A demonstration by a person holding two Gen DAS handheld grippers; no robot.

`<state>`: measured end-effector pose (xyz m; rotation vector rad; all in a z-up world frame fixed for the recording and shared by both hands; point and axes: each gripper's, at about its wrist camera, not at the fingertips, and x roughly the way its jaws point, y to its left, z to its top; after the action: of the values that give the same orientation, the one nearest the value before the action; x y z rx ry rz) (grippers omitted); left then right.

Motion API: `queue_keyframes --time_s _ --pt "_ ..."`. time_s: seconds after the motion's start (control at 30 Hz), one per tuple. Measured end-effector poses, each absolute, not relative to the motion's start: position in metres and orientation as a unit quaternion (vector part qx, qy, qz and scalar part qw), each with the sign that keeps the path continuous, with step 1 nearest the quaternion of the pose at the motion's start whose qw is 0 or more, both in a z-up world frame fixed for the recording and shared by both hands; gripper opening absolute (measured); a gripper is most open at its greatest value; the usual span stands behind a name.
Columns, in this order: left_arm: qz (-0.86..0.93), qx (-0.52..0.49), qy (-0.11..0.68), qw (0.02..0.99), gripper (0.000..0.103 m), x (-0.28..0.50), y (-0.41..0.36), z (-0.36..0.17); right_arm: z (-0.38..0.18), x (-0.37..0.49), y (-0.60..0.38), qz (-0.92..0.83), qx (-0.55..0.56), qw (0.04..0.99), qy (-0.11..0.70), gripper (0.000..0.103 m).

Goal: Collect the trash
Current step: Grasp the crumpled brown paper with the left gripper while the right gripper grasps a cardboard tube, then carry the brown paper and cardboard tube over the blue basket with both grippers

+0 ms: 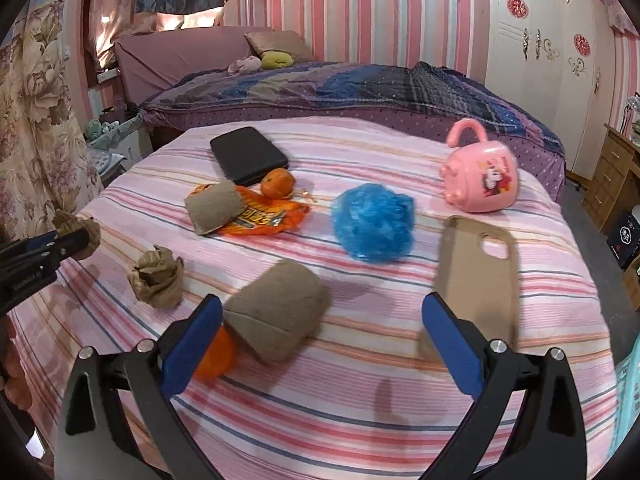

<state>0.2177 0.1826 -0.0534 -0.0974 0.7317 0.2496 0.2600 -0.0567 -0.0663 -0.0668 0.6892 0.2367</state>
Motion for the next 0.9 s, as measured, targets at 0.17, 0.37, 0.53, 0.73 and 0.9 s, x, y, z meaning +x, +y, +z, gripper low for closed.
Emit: queue_keyframes --time_s 0.17,0.37,0.53,0.73,0.9 --pt "0.133 -0.062 0.361 0.921 0.038 0.22 0.191 -0.054 -0.075 0.271 -0.043 0.111 -0.025 0.925 0.362 0.095" --pt "0.127 -0.059 0.353 0.925 0.038 0.222 0.181 -0.05 -0.08 0.276 -0.038 0.14 -0.02 0.917 0.373 0.065" --pt "0.124 -0.053 0.353 0.926 0.038 0.225 0.169 -0.048 -0.075 0.271 -0.043 0.158 -0.018 0.922 0.354 0.058" --pt "0.12 -0.054 0.34 0.931 0.038 0.222 0.156 -0.04 -0.061 0.259 -0.07 0.151 -0.017 0.935 0.322 0.058" --pt "0.107 -0.06 0.33 0.936 0.038 0.221 0.136 -0.032 -0.05 0.247 -0.101 0.132 -0.021 0.943 0.304 0.058"
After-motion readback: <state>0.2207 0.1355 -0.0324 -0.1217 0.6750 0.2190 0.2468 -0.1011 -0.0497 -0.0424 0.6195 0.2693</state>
